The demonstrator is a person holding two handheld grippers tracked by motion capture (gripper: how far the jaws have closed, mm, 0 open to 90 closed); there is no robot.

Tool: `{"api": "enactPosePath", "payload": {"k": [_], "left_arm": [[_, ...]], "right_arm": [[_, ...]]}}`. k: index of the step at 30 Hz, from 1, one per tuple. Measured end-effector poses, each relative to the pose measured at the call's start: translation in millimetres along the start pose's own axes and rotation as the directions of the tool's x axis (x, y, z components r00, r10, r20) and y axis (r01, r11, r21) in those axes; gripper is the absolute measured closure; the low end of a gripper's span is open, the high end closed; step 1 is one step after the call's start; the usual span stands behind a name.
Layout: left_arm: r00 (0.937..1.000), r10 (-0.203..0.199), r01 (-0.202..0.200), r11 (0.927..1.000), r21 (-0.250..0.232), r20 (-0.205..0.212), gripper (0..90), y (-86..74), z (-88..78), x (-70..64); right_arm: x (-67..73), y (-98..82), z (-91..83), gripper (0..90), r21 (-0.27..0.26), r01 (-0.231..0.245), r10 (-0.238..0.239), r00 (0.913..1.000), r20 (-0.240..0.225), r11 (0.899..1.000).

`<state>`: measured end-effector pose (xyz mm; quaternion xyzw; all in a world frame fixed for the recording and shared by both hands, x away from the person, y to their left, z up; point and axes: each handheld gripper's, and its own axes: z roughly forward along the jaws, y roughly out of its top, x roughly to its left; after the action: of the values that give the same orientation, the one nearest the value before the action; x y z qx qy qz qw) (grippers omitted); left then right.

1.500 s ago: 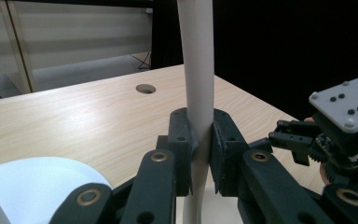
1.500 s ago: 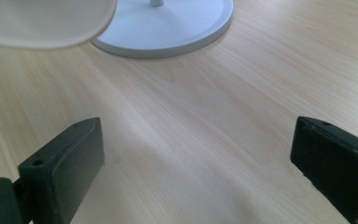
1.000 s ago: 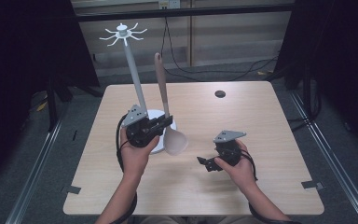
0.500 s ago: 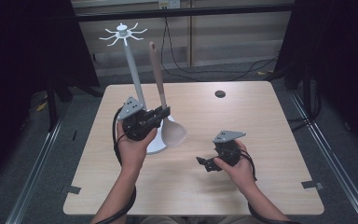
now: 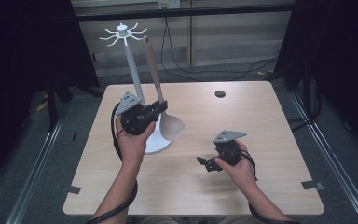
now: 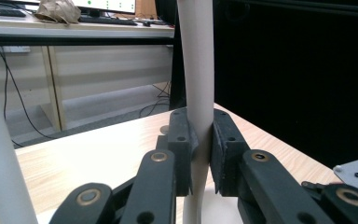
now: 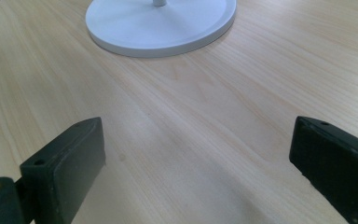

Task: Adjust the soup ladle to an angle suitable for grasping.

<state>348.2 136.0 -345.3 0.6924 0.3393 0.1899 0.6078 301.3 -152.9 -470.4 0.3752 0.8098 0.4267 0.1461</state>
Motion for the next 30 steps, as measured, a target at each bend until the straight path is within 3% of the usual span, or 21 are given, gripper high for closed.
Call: {"api": "enactPosePath", "payload": {"k": [9, 20, 30], "left_arm": [[0.9997, 0.005, -0.005, 1.0000, -0.001, -0.026, 80.3, 1.0, 1.2, 3.1], [0.9980, -0.040, 0.039, 0.9989, -0.026, -0.049, 80.3, -2.3, 2.1, 8.9], [0.9969, -0.022, 0.020, 0.9996, -0.021, -0.076, 80.0, -5.9, 0.9, 15.3]], "right_arm": [[0.1, 0.8, -0.8, 2.9, -0.009, -0.003, 0.003, 1.0000, -0.007, 1.000], [0.4, 0.1, -1.3, 3.0, -0.006, -0.004, 0.004, 0.9999, -0.012, 1.000], [-2.1, 0.2, -4.0, 3.0, -0.010, -0.005, 0.005, 1.0000, -0.002, 1.000]]}}
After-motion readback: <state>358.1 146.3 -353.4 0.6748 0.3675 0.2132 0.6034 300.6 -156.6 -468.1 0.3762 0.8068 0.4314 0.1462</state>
